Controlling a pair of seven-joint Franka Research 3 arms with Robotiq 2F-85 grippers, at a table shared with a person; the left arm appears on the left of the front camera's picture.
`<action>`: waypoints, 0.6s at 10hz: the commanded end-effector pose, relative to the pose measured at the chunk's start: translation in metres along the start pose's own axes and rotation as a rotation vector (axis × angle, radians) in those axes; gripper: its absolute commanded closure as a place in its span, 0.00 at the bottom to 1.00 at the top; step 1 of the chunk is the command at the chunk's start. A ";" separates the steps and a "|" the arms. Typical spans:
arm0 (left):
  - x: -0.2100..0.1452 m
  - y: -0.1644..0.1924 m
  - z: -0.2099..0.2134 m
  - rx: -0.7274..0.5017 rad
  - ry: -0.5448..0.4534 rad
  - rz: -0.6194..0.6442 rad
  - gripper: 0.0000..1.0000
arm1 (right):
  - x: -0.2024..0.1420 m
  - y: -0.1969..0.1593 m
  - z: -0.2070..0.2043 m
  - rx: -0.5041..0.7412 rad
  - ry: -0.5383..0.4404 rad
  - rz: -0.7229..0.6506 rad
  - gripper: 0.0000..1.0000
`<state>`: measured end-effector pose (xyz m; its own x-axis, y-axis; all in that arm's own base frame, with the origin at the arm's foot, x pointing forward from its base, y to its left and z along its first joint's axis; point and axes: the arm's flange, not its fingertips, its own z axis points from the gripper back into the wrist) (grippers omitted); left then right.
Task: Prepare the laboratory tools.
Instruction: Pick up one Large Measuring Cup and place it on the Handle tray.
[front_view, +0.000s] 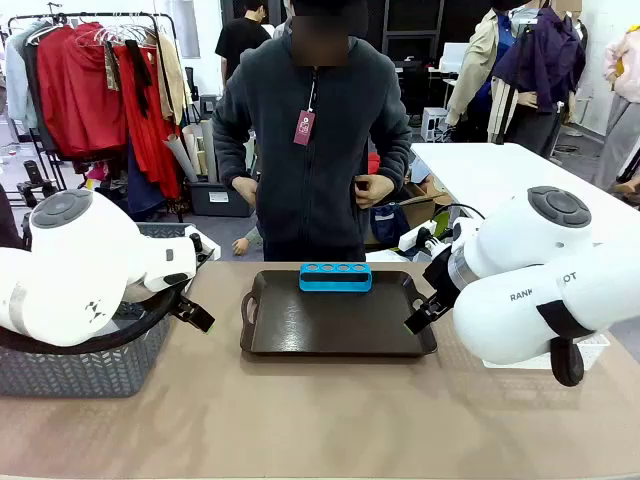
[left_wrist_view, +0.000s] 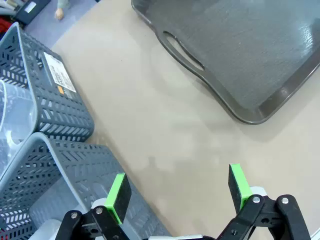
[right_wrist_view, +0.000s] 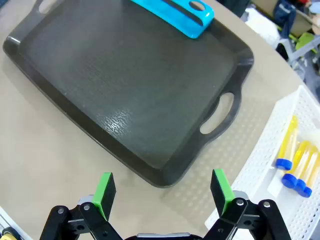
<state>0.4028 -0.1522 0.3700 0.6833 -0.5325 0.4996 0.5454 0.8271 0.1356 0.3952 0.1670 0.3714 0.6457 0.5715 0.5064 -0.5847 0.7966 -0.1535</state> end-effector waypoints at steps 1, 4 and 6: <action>0.000 0.000 0.000 0.000 0.000 0.000 0.00 | 0.000 0.000 0.000 0.000 0.000 0.000 0.00; 0.000 0.000 0.000 0.000 0.000 0.000 0.00 | 0.000 0.000 0.000 0.000 0.000 0.000 0.00; 0.000 0.000 0.000 0.000 0.000 0.000 0.00 | 0.000 0.000 0.000 0.000 0.000 0.000 0.00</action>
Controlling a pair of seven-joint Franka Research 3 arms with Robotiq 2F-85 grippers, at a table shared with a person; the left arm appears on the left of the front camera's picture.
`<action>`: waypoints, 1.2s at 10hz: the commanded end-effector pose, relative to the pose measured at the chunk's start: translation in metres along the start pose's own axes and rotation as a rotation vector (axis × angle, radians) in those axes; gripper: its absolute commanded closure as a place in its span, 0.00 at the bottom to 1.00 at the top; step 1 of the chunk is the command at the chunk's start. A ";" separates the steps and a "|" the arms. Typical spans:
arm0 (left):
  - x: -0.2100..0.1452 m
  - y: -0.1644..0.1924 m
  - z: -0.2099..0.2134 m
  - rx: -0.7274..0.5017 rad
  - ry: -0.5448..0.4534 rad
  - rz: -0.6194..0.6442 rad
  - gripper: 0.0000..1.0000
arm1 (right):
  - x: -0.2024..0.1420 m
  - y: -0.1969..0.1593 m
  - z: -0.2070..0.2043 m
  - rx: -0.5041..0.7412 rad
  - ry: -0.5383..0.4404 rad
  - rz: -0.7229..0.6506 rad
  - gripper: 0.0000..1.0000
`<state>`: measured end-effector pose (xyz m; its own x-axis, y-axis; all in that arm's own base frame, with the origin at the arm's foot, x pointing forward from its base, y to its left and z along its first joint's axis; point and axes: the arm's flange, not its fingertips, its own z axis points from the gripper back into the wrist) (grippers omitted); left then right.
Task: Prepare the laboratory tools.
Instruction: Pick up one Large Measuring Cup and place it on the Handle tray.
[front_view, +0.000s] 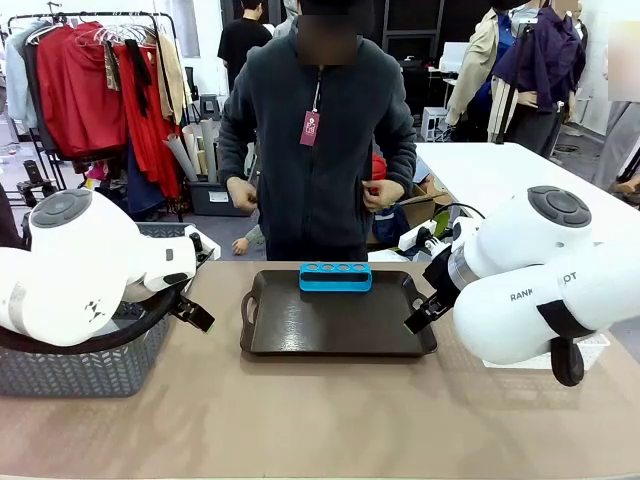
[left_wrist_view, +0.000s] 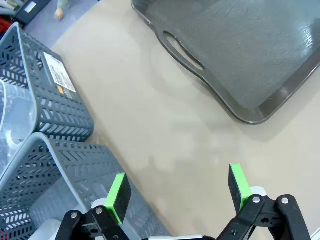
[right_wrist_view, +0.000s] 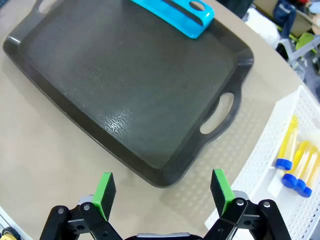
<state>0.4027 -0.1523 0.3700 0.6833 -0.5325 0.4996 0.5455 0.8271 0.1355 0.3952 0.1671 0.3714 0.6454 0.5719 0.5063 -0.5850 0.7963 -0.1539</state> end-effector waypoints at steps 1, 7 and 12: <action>0.000 0.000 0.000 0.000 0.000 0.000 0.00 | 0.000 0.000 0.000 0.000 0.000 0.000 0.00; 0.000 0.000 0.000 0.000 0.000 0.000 0.00 | 0.000 0.000 0.000 0.000 0.000 0.000 0.00; 0.000 0.000 0.000 0.000 0.000 0.000 0.00 | 0.000 0.000 0.000 0.000 0.000 0.000 0.00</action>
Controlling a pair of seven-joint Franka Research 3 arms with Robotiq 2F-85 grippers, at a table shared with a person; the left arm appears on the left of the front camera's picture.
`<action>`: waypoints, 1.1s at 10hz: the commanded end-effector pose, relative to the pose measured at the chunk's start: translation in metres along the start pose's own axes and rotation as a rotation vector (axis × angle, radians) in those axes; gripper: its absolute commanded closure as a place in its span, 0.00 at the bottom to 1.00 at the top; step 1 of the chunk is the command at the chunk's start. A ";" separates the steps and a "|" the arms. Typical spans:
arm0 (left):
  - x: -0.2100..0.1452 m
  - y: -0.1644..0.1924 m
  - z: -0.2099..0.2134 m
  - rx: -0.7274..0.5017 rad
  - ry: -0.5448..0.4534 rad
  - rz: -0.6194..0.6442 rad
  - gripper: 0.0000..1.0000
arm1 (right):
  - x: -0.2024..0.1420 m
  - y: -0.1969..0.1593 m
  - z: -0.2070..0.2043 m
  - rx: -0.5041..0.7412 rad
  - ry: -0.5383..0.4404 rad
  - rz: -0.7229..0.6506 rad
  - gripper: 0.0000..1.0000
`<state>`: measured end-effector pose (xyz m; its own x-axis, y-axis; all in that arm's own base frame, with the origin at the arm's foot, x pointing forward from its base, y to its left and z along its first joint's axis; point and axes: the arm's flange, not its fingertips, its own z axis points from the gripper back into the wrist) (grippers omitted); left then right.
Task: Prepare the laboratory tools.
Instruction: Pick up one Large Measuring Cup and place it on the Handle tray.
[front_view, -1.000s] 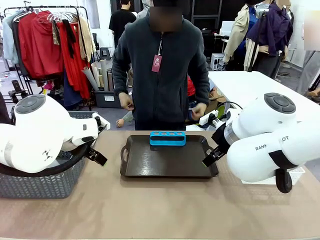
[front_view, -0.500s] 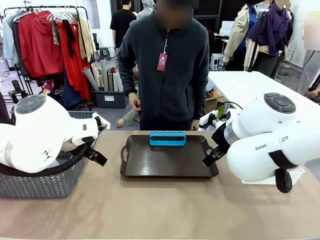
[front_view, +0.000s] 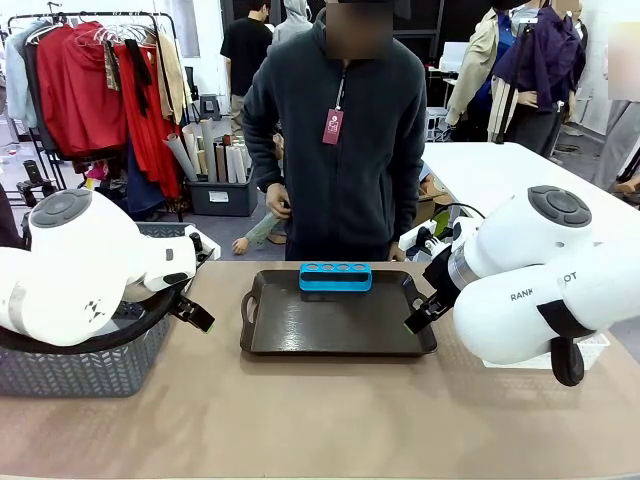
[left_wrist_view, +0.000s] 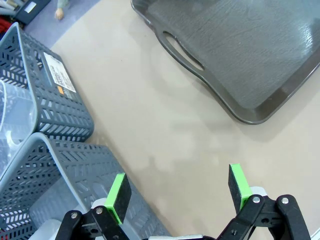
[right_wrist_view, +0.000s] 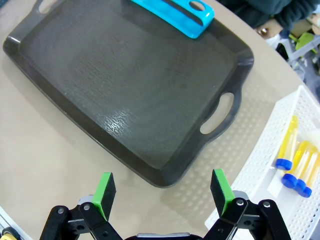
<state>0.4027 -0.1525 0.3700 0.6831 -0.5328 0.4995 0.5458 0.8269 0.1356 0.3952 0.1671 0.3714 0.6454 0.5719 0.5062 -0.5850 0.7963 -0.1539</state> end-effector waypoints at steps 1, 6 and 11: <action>0.000 0.000 0.000 0.000 0.000 0.001 0.00 | 0.000 0.000 0.000 0.000 0.000 0.000 0.00; 0.004 -0.011 0.014 -0.104 0.036 -0.049 0.00 | 0.005 0.003 0.004 0.169 -0.039 0.040 0.00; 0.036 -0.020 0.064 -0.316 0.024 -0.093 0.00 | 0.004 -0.011 0.034 0.244 -0.084 0.075 0.00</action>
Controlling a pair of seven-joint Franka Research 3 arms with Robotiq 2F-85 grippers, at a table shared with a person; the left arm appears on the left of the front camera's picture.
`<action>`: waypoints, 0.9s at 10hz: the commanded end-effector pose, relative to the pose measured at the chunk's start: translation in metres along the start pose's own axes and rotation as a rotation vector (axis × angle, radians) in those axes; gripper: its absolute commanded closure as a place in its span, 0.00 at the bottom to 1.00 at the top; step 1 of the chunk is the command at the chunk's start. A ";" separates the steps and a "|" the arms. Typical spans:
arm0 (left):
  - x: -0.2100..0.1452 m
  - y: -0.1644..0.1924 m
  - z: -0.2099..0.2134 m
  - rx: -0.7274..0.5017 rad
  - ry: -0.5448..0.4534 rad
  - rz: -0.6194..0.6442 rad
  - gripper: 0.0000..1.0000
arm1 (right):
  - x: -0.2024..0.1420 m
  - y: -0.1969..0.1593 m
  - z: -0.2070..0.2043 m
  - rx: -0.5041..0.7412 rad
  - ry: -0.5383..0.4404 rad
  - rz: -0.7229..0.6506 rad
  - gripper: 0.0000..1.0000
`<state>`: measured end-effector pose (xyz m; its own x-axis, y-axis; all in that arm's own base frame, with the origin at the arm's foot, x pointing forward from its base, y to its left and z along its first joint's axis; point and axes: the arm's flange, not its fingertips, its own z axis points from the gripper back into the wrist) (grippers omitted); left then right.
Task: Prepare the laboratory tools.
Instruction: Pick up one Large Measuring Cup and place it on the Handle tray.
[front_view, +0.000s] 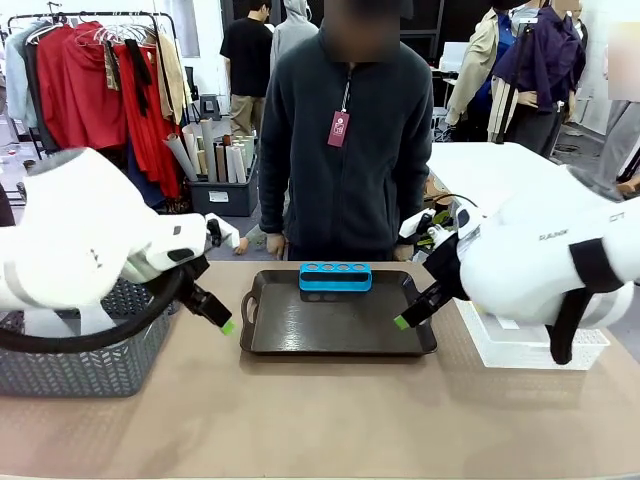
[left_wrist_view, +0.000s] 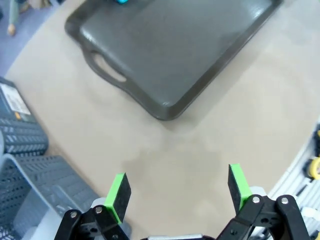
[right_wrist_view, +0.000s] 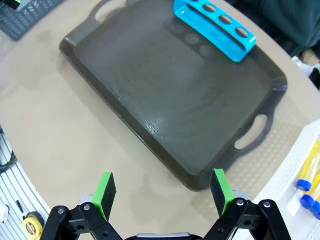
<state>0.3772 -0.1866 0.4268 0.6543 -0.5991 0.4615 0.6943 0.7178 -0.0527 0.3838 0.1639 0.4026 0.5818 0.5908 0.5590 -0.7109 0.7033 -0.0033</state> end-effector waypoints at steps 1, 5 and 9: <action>0.011 0.010 0.025 -0.079 -0.044 -0.050 0.00 | -0.002 -0.013 0.017 0.049 -0.023 0.041 0.00; 0.034 0.010 0.056 -0.043 -0.098 -0.098 0.00 | 0.002 -0.031 0.059 0.029 -0.053 0.065 0.00; 0.034 0.005 0.061 -0.035 -0.090 -0.081 0.00 | 0.000 -0.022 0.055 0.026 -0.046 0.039 0.00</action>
<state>0.3857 -0.1836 0.4949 0.5653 -0.6244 0.5390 0.7549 0.6550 -0.0328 0.3782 0.1245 0.4505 0.5314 0.6008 0.5972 -0.7423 0.6700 -0.0136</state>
